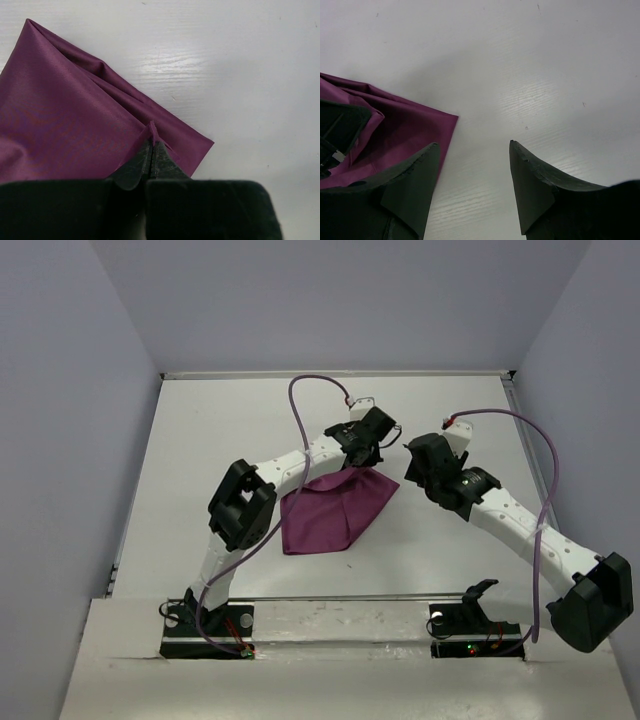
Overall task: Fold the napkin, place the utensils inside, and roll it up
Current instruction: Fold the napkin at the center of the board.
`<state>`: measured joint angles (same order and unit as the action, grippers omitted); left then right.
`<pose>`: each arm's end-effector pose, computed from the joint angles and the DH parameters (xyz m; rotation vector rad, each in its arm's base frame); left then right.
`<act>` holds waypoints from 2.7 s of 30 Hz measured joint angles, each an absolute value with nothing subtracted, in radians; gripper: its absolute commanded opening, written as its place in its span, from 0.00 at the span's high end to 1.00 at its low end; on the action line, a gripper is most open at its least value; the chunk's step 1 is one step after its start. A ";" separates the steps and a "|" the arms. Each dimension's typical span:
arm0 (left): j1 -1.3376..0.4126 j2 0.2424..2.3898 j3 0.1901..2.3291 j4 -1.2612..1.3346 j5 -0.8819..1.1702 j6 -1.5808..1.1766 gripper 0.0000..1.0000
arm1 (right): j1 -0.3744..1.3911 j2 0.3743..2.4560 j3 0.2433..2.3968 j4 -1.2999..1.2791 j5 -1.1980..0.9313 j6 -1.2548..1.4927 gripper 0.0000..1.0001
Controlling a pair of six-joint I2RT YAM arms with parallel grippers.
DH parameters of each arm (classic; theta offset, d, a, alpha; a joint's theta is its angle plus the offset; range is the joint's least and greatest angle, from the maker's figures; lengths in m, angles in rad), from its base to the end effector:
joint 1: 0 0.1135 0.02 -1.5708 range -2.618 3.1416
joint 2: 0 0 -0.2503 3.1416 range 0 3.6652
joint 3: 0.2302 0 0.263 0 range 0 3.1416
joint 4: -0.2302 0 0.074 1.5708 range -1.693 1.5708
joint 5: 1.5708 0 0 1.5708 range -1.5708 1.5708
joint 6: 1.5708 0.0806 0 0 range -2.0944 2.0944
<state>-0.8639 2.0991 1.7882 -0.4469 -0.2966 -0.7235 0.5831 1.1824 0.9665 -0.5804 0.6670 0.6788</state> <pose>0.3544 -0.3786 0.2046 0.0140 2.3344 -0.4709 0.2647 0.1149 0.2508 0.4057 2.1300 -0.0841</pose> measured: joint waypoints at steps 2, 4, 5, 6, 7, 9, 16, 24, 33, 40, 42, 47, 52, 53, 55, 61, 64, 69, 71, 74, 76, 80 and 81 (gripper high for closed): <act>-0.864 2.108 1.794 -0.448 -0.293 -0.723 1.00 | 0.579 1.182 0.966 -0.580 0.667 0.679 0.36; -0.864 2.115 1.798 -0.448 -0.287 -0.723 1.00 | 0.576 1.180 0.966 -0.580 0.667 0.679 0.36; -0.864 2.117 1.799 -0.448 -0.286 -0.723 1.00 | 0.576 1.180 0.966 -0.580 0.669 0.679 0.36; -0.864 2.118 1.800 -0.448 -0.281 -0.723 1.00 | 0.576 1.179 0.966 -0.581 0.671 0.678 0.36; -0.864 2.119 1.800 -0.448 -0.278 -0.723 1.00 | 0.576 1.178 0.966 -0.580 0.673 0.678 0.36; -0.864 2.119 1.800 -0.448 -0.271 -0.723 1.00 | 0.570 1.177 0.966 -0.580 0.674 0.678 0.36; -0.868 2.119 1.796 -0.431 -0.252 -0.712 0.65 | 0.555 1.177 0.966 -0.581 0.682 0.678 0.36; -0.883 2.114 1.748 -0.394 -0.233 -0.693 0.49 | 0.537 1.169 0.966 -0.585 0.686 0.673 0.34; -0.882 1.954 1.676 -0.412 -0.292 -0.677 0.49 | 0.529 1.203 0.974 -0.588 0.652 0.651 0.35; -0.826 1.742 1.542 -0.408 -0.337 -0.678 0.49 | 0.525 1.350 1.008 -0.556 0.453 0.585 0.48; -0.791 1.706 1.502 -0.401 -0.342 -0.678 0.49 | 0.525 1.386 1.019 -0.544 0.402 0.567 0.60; -0.688 1.676 1.416 -0.393 -0.343 -0.677 0.50 | 0.525 1.547 1.124 -0.507 0.247 0.519 0.96; -0.647 1.676 1.387 -0.391 -0.320 -0.664 0.50 | 0.525 1.653 1.193 -0.483 0.201 0.506 0.97; -0.645 1.676 1.384 -0.390 -0.314 -0.662 0.50 | 0.525 1.664 1.199 -0.483 0.200 0.504 0.98; -0.643 1.676 1.380 -0.388 -0.305 -0.659 0.50 | 0.525 1.689 1.205 -0.478 0.199 0.499 0.99; -0.638 1.674 1.361 -0.381 -0.286 -0.654 0.50 | 0.525 1.766 1.209 -0.470 0.205 0.486 0.99; -0.633 1.674 1.354 -0.382 -0.281 -0.651 0.50 | 0.525 1.805 1.209 -0.464 0.219 0.485 0.99; -0.629 1.673 1.350 -0.383 -0.279 -0.651 0.50 | 0.525 1.828 1.209 -0.462 0.230 0.481 0.99; -0.626 1.673 1.350 -0.383 -0.278 -0.651 0.50 | 0.525 1.828 1.209 -0.462 0.229 0.478 0.99; -0.626 1.673 1.350 -0.382 -0.277 -0.650 0.50 | 0.525 1.828 1.209 -0.461 0.229 0.475 0.99; -0.626 1.673 1.350 -0.382 -0.272 -0.643 0.51 | 0.525 1.827 1.209 -0.461 0.229 0.474 0.99; -0.625 1.683 1.353 -0.374 -0.245 -0.610 0.52 | 0.525 1.818 1.209 -0.463 0.229 0.475 0.99; -0.625 1.690 1.359 -0.374 -0.238 -0.604 0.53 | 0.525 1.813 1.209 -0.463 0.229 0.475 0.99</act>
